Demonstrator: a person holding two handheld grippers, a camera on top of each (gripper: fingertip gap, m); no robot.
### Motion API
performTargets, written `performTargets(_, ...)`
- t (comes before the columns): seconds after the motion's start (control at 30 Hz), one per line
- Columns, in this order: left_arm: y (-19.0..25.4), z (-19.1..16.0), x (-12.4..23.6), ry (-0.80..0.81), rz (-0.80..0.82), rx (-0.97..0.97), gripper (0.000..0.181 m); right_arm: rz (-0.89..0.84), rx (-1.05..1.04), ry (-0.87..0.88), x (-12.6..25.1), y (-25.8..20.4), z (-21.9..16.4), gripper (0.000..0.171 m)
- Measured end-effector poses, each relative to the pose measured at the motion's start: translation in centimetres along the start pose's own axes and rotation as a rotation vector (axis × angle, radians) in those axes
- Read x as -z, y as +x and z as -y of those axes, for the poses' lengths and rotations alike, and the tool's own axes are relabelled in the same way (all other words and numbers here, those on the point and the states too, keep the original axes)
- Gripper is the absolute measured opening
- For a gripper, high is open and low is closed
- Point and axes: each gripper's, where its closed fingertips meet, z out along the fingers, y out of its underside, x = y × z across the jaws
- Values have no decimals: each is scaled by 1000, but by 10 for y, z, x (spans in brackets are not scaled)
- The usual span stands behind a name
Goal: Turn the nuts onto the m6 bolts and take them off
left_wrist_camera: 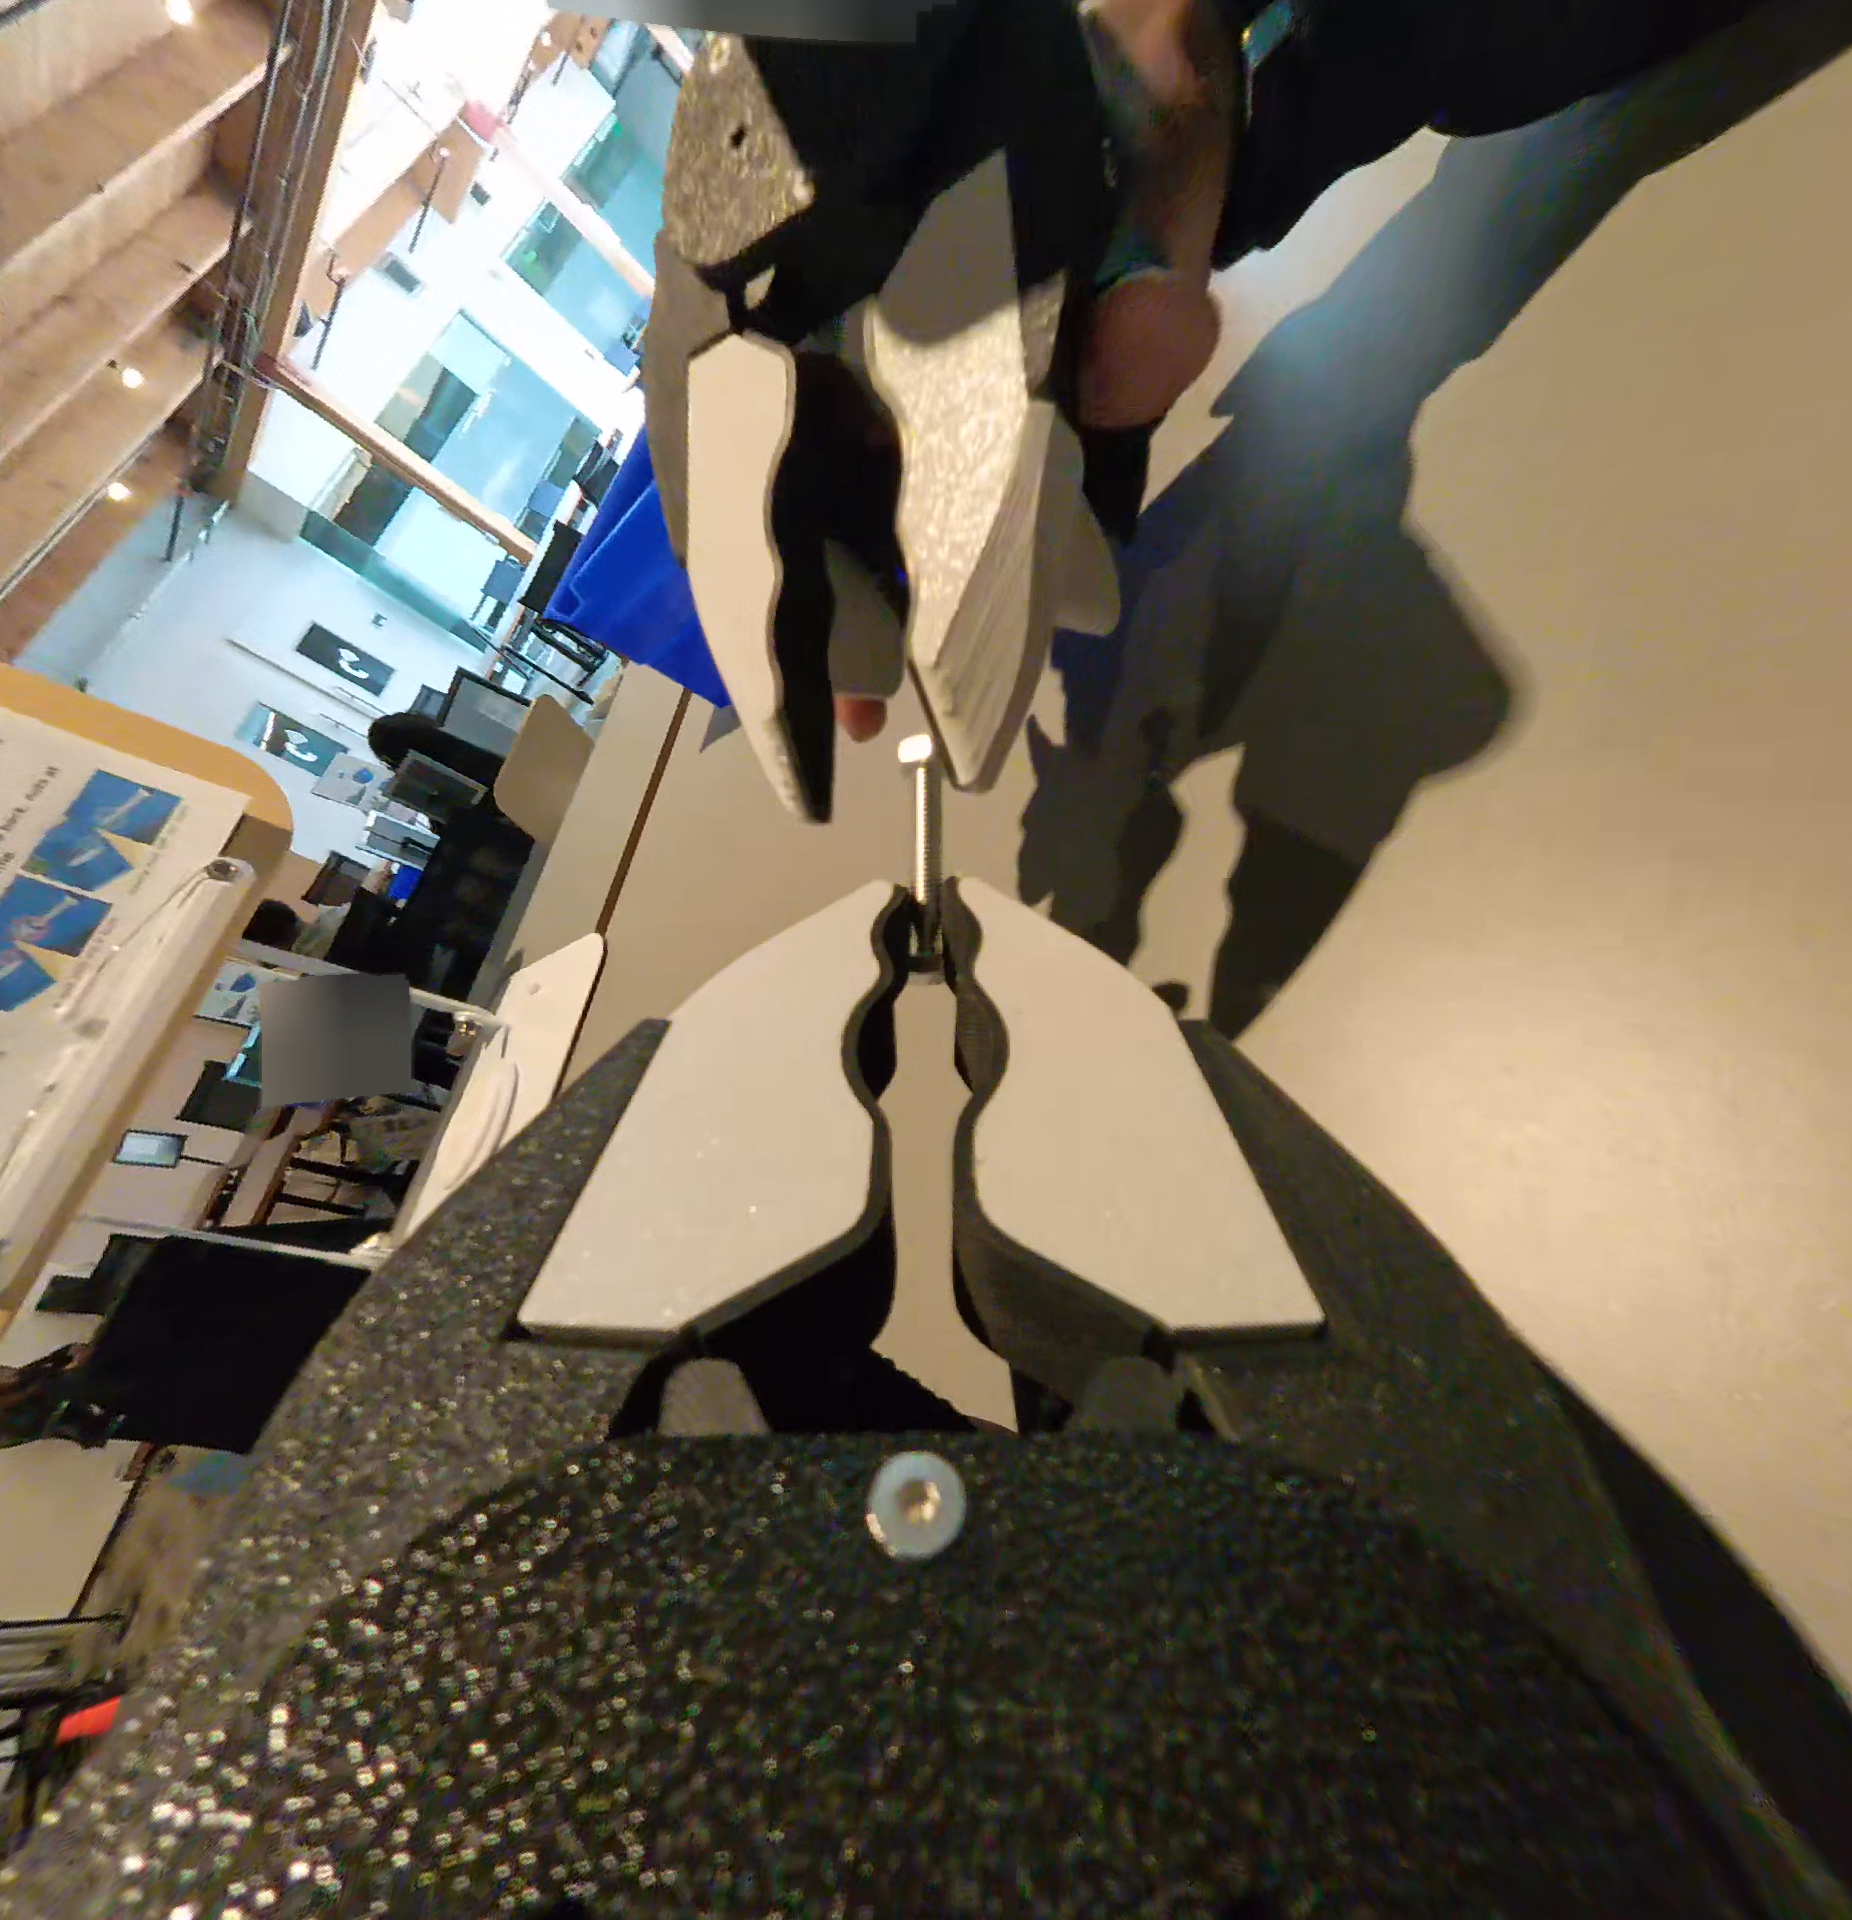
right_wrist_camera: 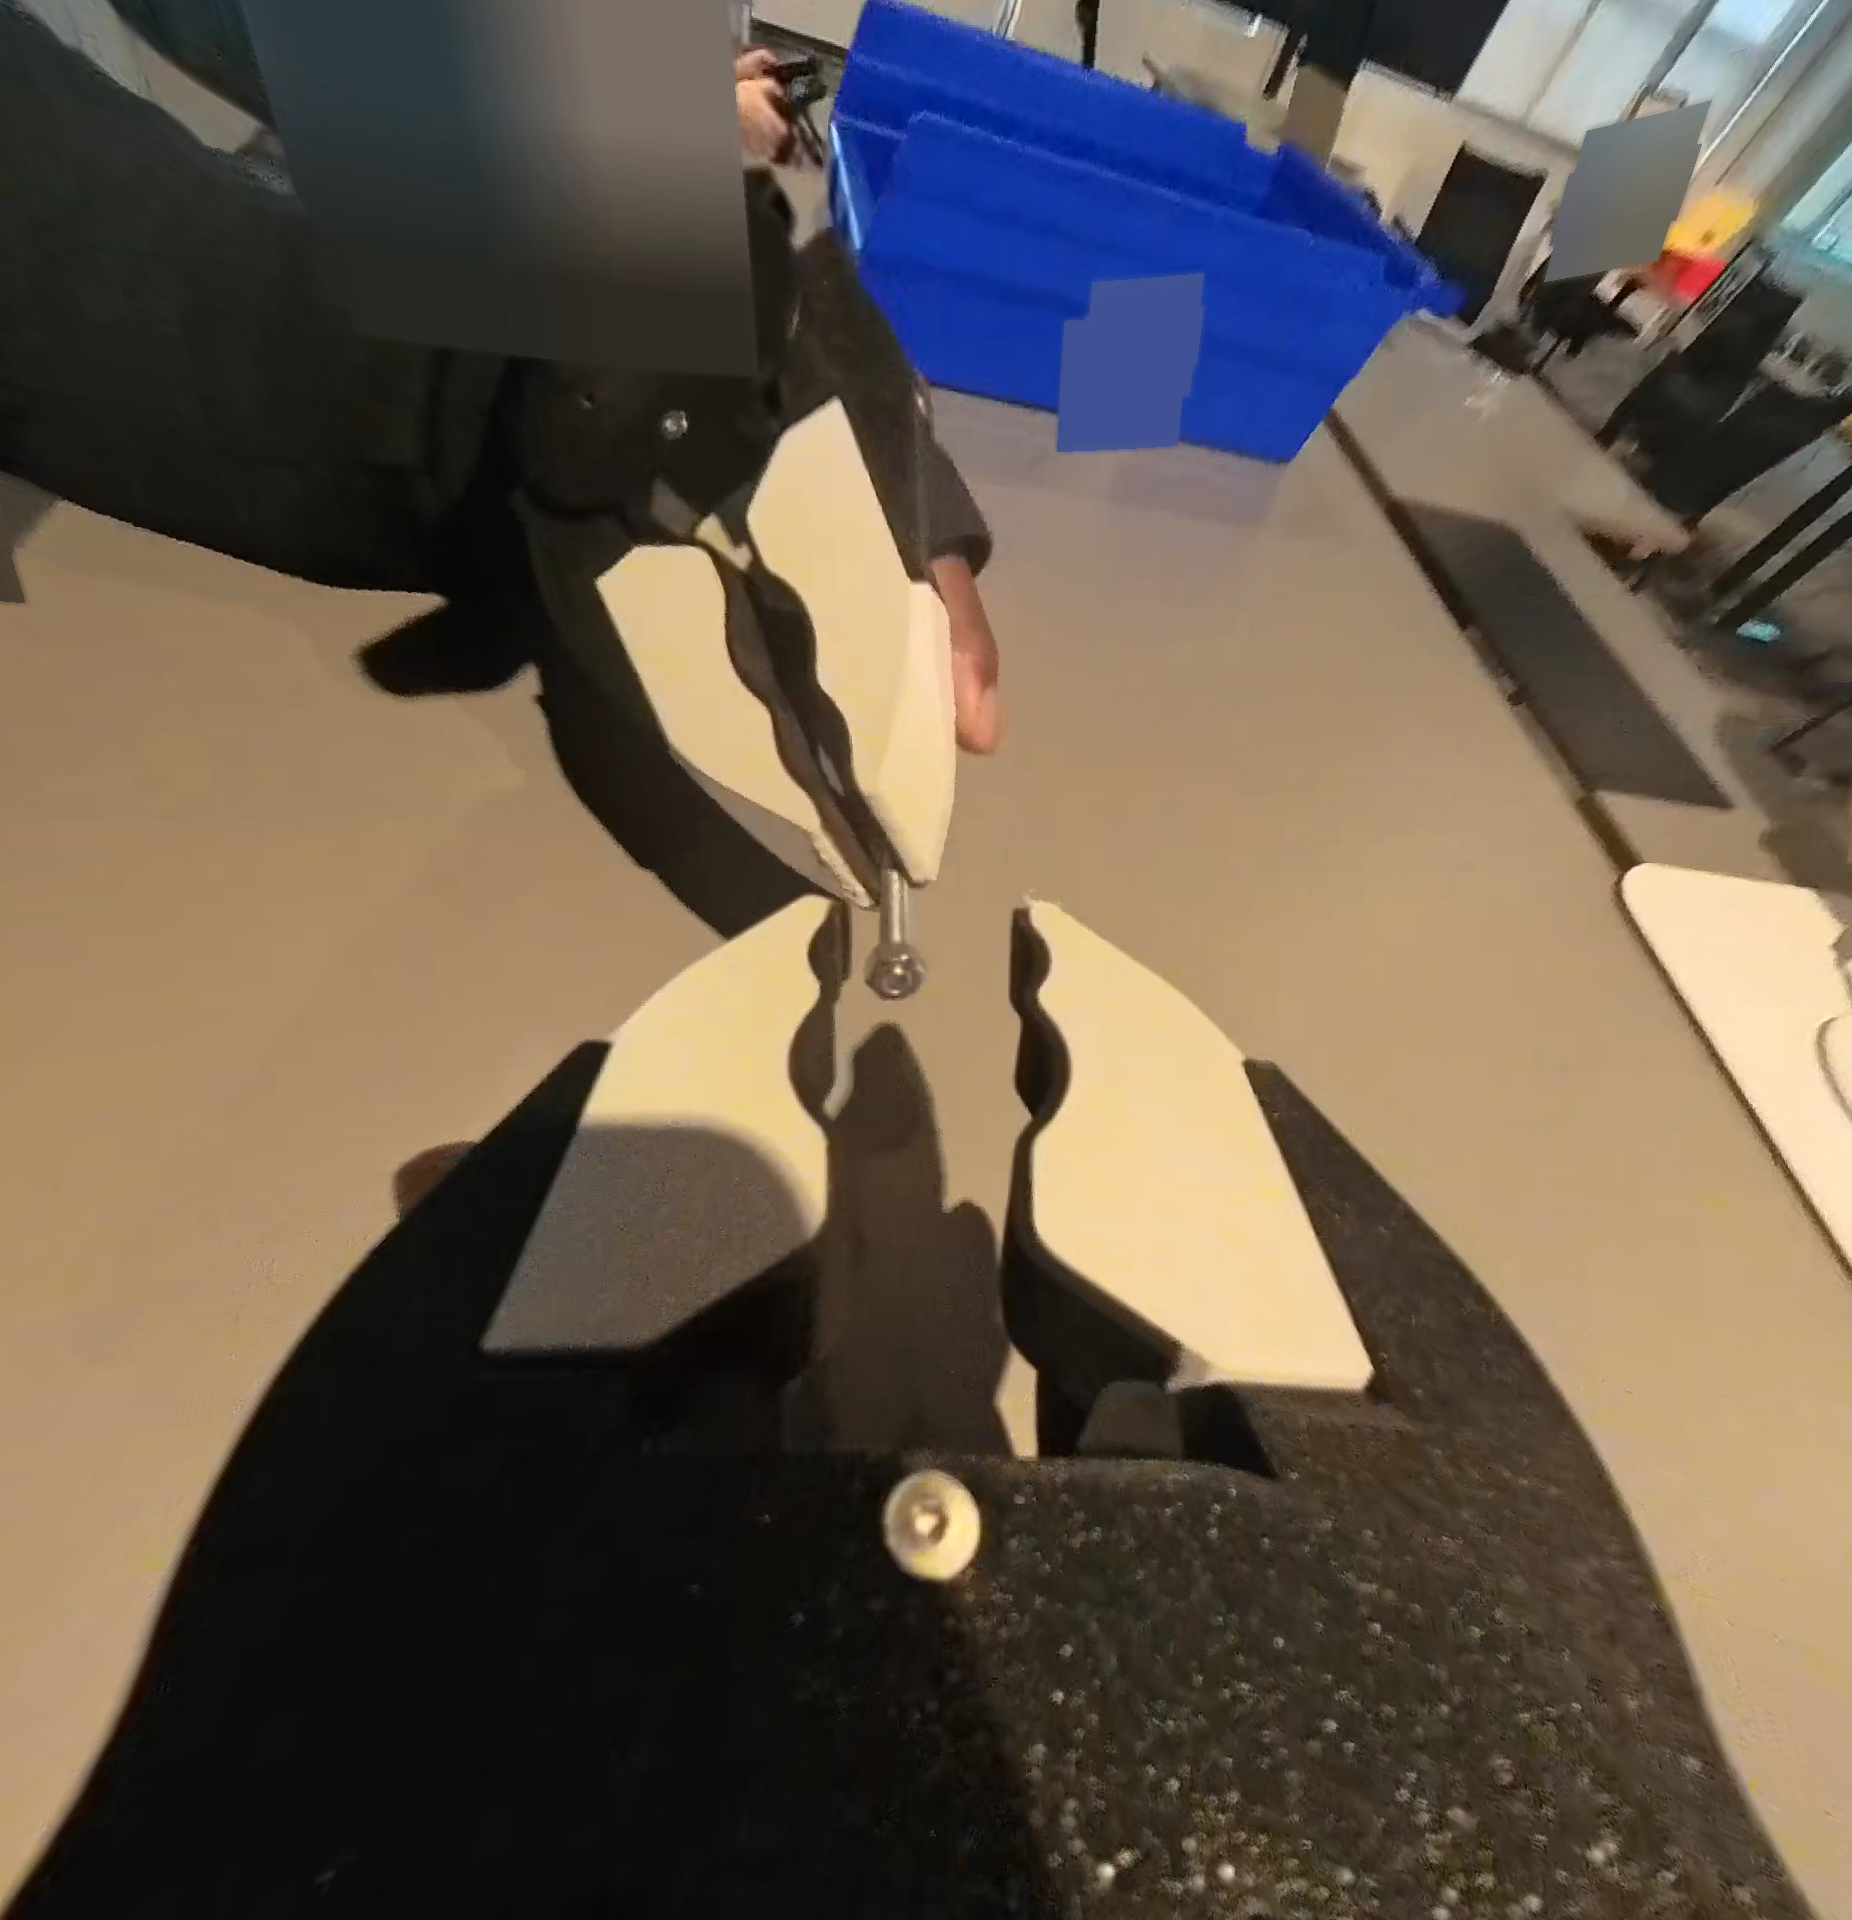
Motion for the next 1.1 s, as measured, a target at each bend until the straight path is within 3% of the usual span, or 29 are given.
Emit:
performTargets(0.1, 1, 2, 0, 12, -11, 15, 5, 20, 41, -62, -3, -5, -8, 16)
performTargets(0.17, 4, 2, 1, 24, -50, 57, 5, 1, 173, -83, -3, -9, -9, 10)
performTargets(0.33, 11, 7, 4, 83, -198, 297, 5, -205, 827, -94, 0, -11, -3, 11)
performTargets(0.47, 5, 3, 5, 81, -156, 295, 5, -181, 609, -44, 2, -8, 1, 32)
performTargets(0.6, 3, 5, 4, 68, -107, 206, 5, -60, 264, -33, 1, -8, -4, 33)
performTargets(0.73, 8, 2, 2, 41, -108, 148, 5, -1, 102, -65, -2, -8, -8, 21)
performTargets(0.8, 12, 0, 2, 30, -138, 160, 5, 8, 201, -95, -3, -15, -12, 10)
performTargets(1.0, 25, 2, 7, 56, -329, 392, 5, -139, 839, -135, -6, -21, -15, 10)
performTargets(1.07, 18, 4, 10, 85, -316, 436, 5, -190, 843, -128, -6, -16, -10, 13)
performTargets(1.1, 14, 4, 10, 94, -287, 437, 5, -193, 794, -114, -5, -15, -8, 22)
